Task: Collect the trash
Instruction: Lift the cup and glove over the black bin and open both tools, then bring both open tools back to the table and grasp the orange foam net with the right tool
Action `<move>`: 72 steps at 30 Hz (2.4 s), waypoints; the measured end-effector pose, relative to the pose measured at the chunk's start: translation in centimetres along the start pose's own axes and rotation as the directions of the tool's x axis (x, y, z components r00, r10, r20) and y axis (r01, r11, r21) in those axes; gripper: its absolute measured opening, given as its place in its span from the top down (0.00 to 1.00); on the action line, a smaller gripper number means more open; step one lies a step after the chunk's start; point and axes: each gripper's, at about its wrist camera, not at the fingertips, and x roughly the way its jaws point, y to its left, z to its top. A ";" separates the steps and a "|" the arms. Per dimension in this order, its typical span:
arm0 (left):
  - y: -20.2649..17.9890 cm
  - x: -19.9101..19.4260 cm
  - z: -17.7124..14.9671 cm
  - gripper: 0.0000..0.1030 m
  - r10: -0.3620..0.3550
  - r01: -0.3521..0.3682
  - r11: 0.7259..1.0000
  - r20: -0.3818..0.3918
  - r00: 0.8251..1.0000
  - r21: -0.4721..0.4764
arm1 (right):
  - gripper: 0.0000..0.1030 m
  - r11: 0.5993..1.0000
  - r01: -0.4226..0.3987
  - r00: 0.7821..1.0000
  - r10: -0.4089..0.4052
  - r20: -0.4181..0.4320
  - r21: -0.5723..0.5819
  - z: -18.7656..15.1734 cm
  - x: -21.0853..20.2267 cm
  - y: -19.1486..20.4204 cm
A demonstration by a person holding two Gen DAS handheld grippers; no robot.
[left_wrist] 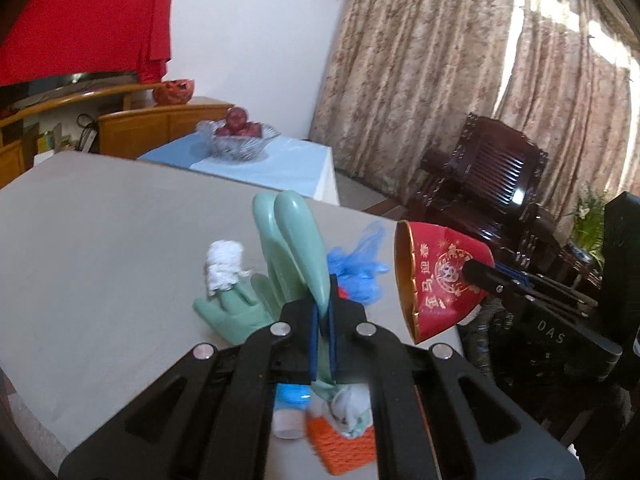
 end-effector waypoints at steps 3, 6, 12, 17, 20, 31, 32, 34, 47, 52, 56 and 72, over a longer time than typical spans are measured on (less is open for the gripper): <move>-1.8 -0.6 0.1 0.97 -0.032 0.031 0.999 0.007 0.999 0.020 | 0.83 1.000 0.022 1.000 -0.022 0.021 0.002 0.2 -2.1 -0.9; -4.0 -0.9 -0.1 0.97 -0.068 0.068 0.997 0.006 0.998 0.047 | 0.83 0.999 0.045 0.998 -0.045 0.036 0.005 0.3 -3.8 -1.7; -8.0 -0.6 -0.5 0.97 -0.136 0.137 0.987 -0.007 0.991 0.087 | 0.83 0.995 0.094 0.994 -0.094 0.054 0.014 0.0 -6.6 -3.7; -11.1 0.2 -0.9 0.97 -0.197 0.199 0.973 -0.024 0.980 0.117 | 0.83 0.987 0.155 0.985 -0.157 0.065 0.034 -0.4 -9.2 -6.0; -13.2 0.8 -1.2 0.97 -0.233 0.236 0.962 -0.036 0.972 0.136 | 0.83 0.980 0.195 0.978 -0.198 0.068 0.048 -0.8 -10.5 -7.7; -20.9 3.5 -2.9 0.97 -0.348 0.359 0.915 -0.093 0.933 0.184 | 0.83 0.934 0.343 0.936 -0.348 0.040 0.103 -3.5 -14.9 -13.7; -21.4 3.8 -3.2 0.97 -0.350 0.363 0.912 -0.098 0.932 0.189 | 0.83 0.929 0.354 0.933 -0.360 0.032 0.110 -3.8 -15.1 -14.2; -22.7 4.5 -3.9 0.97 -0.351 0.367 0.907 -0.111 0.930 0.208 | 0.83 0.920 0.373 0.926 -0.378 0.019 0.123 -4.5 -15.3 -15.1; -26.4 9.2 -9.0 0.97 -0.339 0.389 0.888 -0.219 0.915 0.246 | 0.83 0.881 0.427 0.904 -0.421 -0.074 0.202 -9.1 -14.9 -18.8; -26.4 10.5 -10.1 0.95 -0.325 0.387 0.887 -0.254 0.911 0.251 | 0.83 0.877 0.434 0.901 -0.419 -0.113 0.206 -10.1 -14.0 -19.7; -26.0 11.1 -10.4 0.80 -0.316 0.386 0.890 -0.282 0.906 0.243 | 0.78 0.869 0.458 0.887 -0.436 -0.151 0.185 -10.7 -13.3 -19.7; -18.7 6.9 -6.7 0.19 -0.167 0.201 0.950 -0.154 0.974 0.241 | 0.06 0.886 0.435 0.900 -0.426 -0.088 0.161 -8.4 -12.2 -15.5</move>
